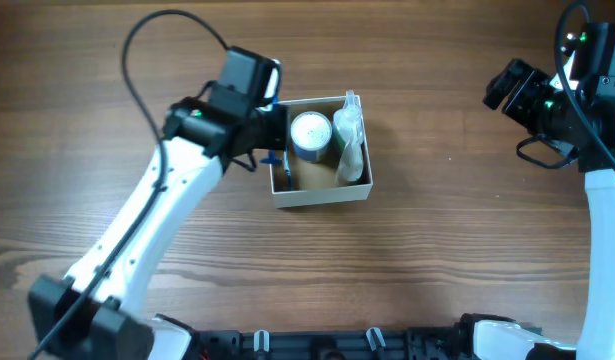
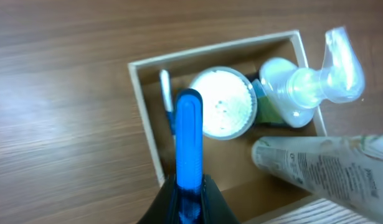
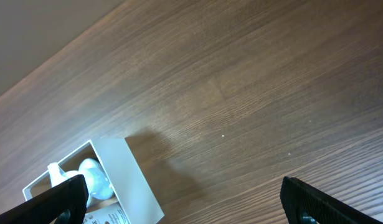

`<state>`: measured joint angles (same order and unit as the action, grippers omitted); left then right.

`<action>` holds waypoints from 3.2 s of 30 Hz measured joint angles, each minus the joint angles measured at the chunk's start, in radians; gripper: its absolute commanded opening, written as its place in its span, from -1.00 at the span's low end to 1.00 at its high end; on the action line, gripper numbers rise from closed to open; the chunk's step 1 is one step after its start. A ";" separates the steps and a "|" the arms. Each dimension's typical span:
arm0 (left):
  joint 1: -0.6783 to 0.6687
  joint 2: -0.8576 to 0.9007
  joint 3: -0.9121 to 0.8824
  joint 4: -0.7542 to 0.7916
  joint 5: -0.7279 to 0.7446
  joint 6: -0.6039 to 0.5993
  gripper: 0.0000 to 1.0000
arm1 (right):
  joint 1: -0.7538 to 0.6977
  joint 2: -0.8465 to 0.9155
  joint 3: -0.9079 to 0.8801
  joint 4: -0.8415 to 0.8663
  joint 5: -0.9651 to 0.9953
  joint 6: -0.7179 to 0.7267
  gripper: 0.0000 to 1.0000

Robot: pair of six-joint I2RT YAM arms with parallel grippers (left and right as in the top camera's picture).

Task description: Pack container

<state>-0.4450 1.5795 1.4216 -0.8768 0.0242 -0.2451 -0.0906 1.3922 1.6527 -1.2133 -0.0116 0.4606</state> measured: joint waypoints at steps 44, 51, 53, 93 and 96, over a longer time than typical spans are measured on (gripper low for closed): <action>0.514 -0.499 0.069 -0.377 -0.106 -0.101 0.99 | 0.000 0.000 0.000 0.001 0.000 0.000 1.00; 0.514 -0.500 0.069 -0.377 -0.106 -0.101 0.99 | 0.005 -0.013 0.000 0.001 0.000 0.000 0.99; 0.514 -0.500 0.069 -0.377 -0.106 -0.101 0.99 | 0.026 -0.047 0.000 0.001 0.000 0.000 0.99; 0.514 -0.499 0.068 -0.378 -0.106 -0.101 0.99 | 0.112 -1.370 -1.331 0.571 0.042 -0.309 1.00; 0.514 -0.499 0.068 -0.378 -0.106 -0.101 0.99 | 0.112 -1.371 -1.394 0.615 0.041 -0.309 1.00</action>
<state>0.0689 1.0805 1.4899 -1.2545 -0.0818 -0.3466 0.0212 0.0212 0.2592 -0.5987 0.0296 0.1516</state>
